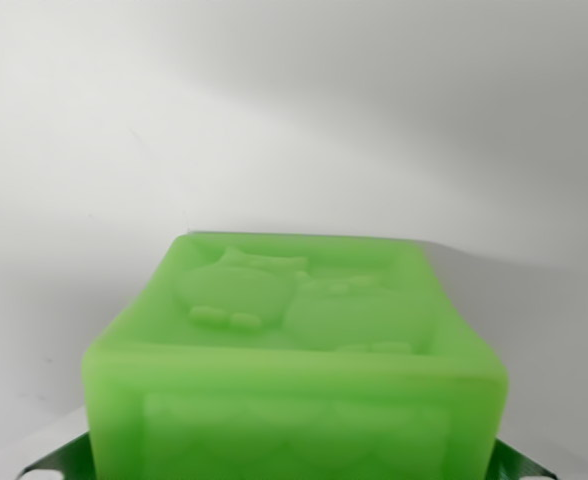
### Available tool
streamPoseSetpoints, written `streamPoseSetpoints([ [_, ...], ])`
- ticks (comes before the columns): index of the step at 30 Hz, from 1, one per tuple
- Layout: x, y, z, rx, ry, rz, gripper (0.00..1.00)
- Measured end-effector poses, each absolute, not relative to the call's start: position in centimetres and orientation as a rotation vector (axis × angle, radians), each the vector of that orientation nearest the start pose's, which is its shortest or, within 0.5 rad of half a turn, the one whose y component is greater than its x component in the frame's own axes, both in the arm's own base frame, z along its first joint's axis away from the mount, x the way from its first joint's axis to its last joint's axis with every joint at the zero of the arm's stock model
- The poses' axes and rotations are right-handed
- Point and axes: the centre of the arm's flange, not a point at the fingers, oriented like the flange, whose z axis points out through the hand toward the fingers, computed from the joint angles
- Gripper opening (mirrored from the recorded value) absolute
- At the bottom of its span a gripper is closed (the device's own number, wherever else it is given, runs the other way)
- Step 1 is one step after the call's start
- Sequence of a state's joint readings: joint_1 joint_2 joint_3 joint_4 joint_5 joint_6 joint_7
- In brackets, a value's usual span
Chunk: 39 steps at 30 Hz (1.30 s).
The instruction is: Stack cube
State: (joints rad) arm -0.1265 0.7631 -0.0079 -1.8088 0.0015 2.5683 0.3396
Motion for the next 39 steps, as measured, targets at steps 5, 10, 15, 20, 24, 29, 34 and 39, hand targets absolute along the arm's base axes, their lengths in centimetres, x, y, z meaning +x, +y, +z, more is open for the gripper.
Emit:
streamPoseSetpoints([
  [5, 63.7, -8.6, 12.3, -3.059, 0.737, 0.002, 0.00],
  [10, 63.7, -8.6, 12.9, -3.059, 0.737, 0.002, 0.00],
  [15, 63.7, -8.6, 13.7, -3.058, 0.737, 0.000, 0.00],
  [20, 63.7, -8.6, 14.6, -3.058, 0.738, 0.001, 0.00],
  [24, 63.7, -8.6, 15.3, -3.058, 0.738, 0.001, 0.00],
  [29, 63.8, -8.6, 16.5, -3.058, 0.738, -0.001, 0.00],
  [34, 63.8, -8.6, 17.7, -3.058, 0.738, -0.002, 0.00],
  [39, 63.8, -8.6, 18.9, -3.057, 0.738, -0.003, 0.00],
])
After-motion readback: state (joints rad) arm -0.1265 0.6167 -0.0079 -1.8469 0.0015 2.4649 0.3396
